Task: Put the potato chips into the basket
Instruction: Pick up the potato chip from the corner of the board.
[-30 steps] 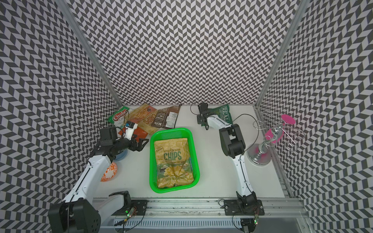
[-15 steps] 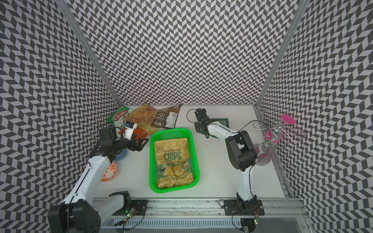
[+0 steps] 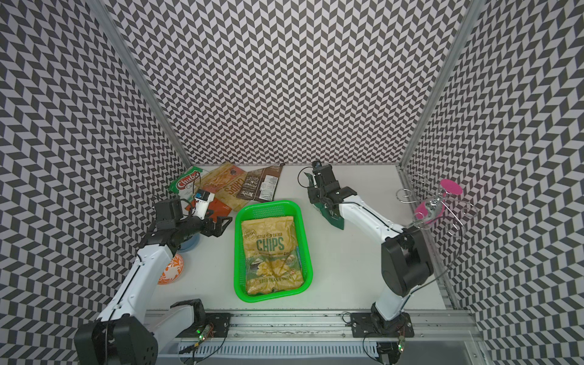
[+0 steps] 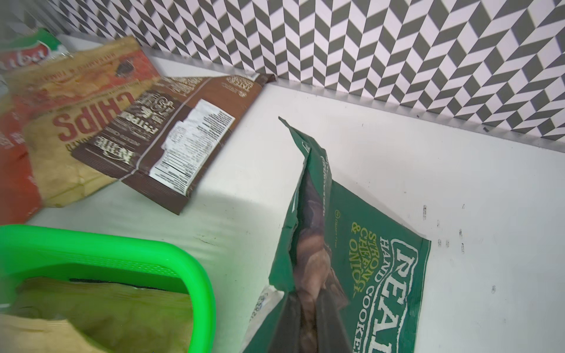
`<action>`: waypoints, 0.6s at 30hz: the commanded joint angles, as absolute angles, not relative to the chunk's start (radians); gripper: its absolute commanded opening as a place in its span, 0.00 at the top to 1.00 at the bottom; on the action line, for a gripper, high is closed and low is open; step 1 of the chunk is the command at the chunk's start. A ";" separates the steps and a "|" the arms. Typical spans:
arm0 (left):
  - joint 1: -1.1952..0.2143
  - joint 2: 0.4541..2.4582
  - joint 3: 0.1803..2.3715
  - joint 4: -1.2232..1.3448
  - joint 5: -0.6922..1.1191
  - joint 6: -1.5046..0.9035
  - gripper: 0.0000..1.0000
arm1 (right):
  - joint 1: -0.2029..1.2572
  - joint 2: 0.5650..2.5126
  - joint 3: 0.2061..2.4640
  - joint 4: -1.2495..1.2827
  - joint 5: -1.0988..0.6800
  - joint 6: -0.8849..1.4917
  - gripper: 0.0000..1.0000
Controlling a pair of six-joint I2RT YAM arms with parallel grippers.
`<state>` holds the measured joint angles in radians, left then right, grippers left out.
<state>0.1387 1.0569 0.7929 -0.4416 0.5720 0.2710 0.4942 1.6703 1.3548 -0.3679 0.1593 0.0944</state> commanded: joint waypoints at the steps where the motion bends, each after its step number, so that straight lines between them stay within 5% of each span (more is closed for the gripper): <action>1: 0.146 1.038 0.784 -0.425 0.574 0.273 0.01 | 0.505 1.589 1.388 -0.327 0.161 0.106 1.00; 8: 0.147 1.040 0.784 -0.423 0.574 0.273 0.01 | 0.551 1.459 1.362 -0.278 0.143 0.074 1.00; 18: 0.147 1.045 0.785 -0.425 0.579 0.272 0.01 | 0.707 1.405 1.402 -0.279 -0.103 -0.108 1.00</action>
